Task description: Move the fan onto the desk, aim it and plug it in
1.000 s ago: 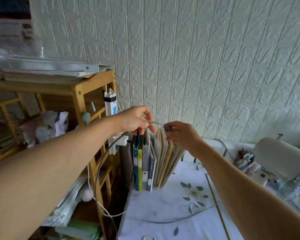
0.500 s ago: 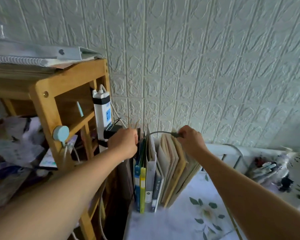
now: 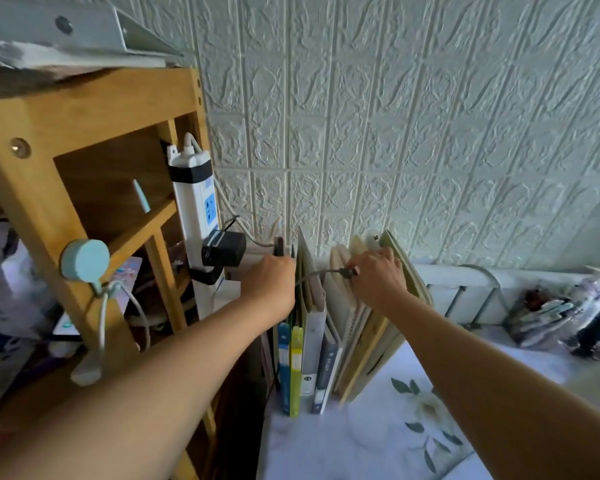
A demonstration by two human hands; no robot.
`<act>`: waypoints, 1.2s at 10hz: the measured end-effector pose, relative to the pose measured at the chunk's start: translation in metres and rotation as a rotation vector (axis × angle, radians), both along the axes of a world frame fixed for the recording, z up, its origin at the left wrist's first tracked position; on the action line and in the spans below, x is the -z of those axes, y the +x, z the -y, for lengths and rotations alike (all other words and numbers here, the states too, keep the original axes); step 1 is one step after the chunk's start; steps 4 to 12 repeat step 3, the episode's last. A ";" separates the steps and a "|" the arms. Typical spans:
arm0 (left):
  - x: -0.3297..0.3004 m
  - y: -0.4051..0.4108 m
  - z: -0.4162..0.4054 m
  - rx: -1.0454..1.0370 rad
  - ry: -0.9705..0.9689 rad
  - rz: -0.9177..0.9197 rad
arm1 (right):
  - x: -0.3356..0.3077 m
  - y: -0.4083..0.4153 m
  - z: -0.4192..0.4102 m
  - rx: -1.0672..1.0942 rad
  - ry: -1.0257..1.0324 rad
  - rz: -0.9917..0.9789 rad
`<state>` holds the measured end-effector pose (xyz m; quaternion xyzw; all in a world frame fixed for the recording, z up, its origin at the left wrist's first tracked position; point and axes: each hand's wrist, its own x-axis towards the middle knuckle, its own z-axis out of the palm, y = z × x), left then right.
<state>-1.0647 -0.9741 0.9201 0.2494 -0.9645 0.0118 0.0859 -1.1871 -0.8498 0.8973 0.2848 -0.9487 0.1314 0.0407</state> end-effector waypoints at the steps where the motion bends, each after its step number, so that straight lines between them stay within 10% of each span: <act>1: -0.009 0.003 -0.003 0.015 0.059 -0.022 | -0.013 0.006 -0.008 -0.008 -0.036 0.091; 12: -0.016 0.016 -0.013 0.048 0.125 -0.030 | -0.028 0.019 -0.032 -0.023 -0.128 0.065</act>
